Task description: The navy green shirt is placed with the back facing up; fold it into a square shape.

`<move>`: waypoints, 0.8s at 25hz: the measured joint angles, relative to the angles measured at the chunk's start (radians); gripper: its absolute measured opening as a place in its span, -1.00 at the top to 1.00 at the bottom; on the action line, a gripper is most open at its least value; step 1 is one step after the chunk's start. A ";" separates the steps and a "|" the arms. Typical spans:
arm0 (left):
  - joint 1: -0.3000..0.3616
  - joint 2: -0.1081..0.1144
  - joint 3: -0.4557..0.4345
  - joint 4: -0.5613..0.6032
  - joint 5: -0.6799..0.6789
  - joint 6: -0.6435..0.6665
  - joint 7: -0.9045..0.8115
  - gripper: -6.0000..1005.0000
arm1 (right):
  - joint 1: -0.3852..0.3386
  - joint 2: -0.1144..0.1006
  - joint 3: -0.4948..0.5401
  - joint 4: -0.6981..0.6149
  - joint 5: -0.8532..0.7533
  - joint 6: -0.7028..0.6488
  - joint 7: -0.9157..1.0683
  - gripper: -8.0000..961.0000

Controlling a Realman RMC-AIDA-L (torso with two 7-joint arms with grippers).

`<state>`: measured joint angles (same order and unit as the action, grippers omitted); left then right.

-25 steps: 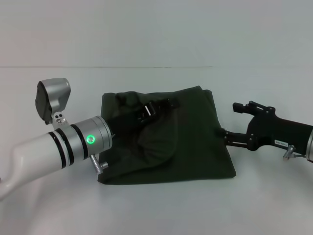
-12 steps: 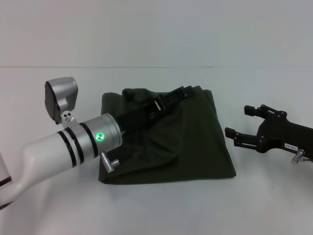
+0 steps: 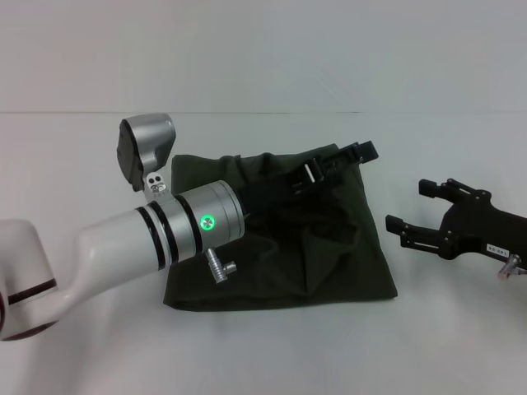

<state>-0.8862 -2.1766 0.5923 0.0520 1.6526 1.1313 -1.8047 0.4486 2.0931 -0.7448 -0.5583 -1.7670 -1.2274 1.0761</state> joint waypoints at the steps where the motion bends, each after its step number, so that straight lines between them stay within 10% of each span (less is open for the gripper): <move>1: -0.004 0.000 -0.002 -0.003 -0.002 0.002 0.000 -0.83 | -0.002 0.000 0.003 0.000 0.000 -0.001 0.000 -0.93; 8: 0.002 0.003 -0.006 0.022 -0.006 0.073 0.001 -0.83 | -0.019 -0.002 0.037 -0.002 0.000 -0.028 0.003 -0.93; 20: 0.344 0.079 0.102 0.361 0.001 0.355 -0.048 -0.83 | -0.006 -0.001 0.079 -0.072 -0.003 -0.256 0.112 -0.93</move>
<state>-0.5422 -2.0979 0.6947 0.4134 1.6534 1.4858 -1.8523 0.4431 2.0922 -0.6663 -0.6308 -1.7703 -1.4836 1.1884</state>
